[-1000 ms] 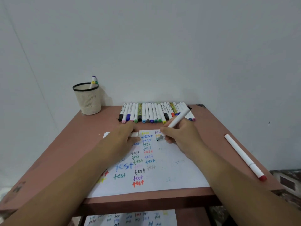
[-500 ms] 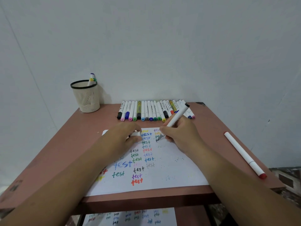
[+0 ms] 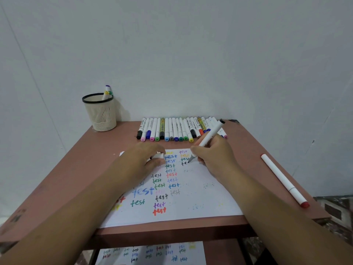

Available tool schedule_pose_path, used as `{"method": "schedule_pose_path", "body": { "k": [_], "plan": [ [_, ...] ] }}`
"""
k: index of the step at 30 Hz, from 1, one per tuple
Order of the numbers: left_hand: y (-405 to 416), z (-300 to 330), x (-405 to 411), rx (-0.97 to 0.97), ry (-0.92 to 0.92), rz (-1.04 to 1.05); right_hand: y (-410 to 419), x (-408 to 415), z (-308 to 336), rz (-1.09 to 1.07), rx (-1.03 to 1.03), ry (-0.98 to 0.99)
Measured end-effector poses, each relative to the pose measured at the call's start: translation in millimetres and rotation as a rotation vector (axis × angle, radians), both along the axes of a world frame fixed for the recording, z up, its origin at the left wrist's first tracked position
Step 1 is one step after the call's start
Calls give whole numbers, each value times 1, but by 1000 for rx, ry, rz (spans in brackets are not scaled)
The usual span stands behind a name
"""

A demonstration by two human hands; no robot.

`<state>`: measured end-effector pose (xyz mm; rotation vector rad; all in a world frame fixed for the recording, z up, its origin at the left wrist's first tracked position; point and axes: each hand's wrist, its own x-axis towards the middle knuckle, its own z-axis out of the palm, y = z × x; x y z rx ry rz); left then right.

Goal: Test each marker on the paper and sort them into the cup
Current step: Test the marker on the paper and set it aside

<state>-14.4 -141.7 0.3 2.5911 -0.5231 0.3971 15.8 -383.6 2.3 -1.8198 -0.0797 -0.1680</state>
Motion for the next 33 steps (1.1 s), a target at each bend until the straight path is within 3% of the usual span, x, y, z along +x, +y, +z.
{"method": "schedule_pose_path", "body": {
  "k": [24, 28, 33],
  "plan": [
    [4, -7, 6, -15, -46, -2, 1, -4, 0, -83, -12, -17],
    [4, -5, 5, -28, -21, -17, 0, -9, 5, -76, 142, -139],
    [3, -4, 6, -89, 10, -16, 7, -20, 10, 183, 403, -163]
  ]
}}
